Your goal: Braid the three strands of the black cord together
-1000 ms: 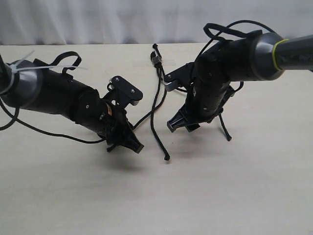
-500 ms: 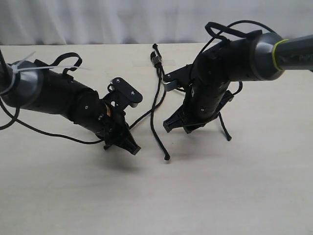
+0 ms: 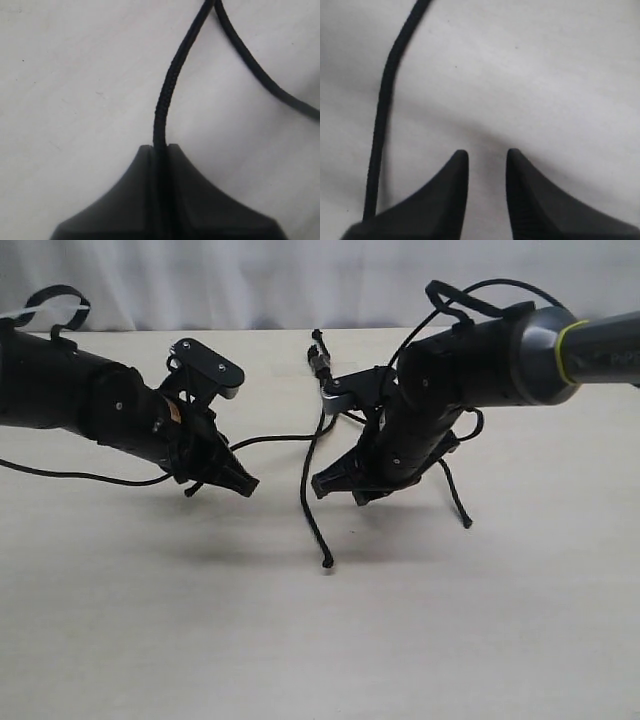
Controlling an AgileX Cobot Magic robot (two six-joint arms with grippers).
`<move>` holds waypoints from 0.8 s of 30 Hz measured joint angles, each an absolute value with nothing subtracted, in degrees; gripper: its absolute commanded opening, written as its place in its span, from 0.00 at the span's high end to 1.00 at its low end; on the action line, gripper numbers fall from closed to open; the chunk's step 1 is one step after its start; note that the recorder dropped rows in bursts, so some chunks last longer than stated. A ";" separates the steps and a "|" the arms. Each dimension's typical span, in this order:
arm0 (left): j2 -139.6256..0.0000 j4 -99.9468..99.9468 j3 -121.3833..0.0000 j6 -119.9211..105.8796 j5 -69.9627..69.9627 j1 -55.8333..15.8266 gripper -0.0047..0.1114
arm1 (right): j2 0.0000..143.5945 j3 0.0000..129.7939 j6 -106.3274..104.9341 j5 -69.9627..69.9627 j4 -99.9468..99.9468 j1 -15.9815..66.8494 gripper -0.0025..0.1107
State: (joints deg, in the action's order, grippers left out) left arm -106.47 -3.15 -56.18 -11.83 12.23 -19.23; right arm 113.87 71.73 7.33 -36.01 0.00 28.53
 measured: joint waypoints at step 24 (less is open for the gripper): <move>-104.04 -3.28 -56.18 -11.83 13.27 -19.23 0.96 | 118.77 71.83 3.14 -30.73 -1.87 36.43 0.94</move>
State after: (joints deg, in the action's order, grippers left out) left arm -104.04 -3.28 -56.18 -11.83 13.27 -19.23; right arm 118.77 71.83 3.14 -30.73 -1.87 36.43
